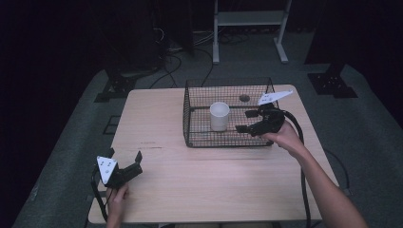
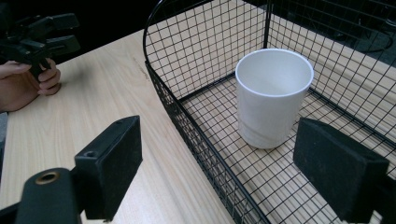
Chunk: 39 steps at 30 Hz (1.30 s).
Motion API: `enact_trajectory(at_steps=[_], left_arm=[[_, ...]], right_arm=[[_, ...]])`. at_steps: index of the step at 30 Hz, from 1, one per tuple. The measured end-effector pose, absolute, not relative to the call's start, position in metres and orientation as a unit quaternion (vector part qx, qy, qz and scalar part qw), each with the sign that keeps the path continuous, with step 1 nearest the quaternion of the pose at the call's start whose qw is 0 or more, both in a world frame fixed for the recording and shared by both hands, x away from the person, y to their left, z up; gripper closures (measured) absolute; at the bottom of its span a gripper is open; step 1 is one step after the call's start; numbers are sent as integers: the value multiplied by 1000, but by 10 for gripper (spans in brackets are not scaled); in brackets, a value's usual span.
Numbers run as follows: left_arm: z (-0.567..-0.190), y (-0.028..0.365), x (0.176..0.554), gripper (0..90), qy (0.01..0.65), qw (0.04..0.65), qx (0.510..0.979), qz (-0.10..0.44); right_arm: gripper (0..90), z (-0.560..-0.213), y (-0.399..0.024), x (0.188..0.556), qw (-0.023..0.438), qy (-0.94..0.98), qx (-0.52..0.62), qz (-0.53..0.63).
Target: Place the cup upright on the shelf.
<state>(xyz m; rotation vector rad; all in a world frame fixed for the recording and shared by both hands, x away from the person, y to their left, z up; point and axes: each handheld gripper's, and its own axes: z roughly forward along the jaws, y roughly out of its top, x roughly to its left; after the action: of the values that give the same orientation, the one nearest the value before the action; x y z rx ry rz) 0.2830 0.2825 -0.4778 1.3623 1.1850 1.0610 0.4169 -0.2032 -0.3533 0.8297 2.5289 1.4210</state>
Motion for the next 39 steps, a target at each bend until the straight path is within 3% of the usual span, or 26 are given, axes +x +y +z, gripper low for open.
enact_trajectory(at_steps=[39], left_arm=[[-478, 282, 283, 0, 490, 499, 564, 440]], right_arm=[[148, -388, -237, 378, 62, 836, 286, 465]])
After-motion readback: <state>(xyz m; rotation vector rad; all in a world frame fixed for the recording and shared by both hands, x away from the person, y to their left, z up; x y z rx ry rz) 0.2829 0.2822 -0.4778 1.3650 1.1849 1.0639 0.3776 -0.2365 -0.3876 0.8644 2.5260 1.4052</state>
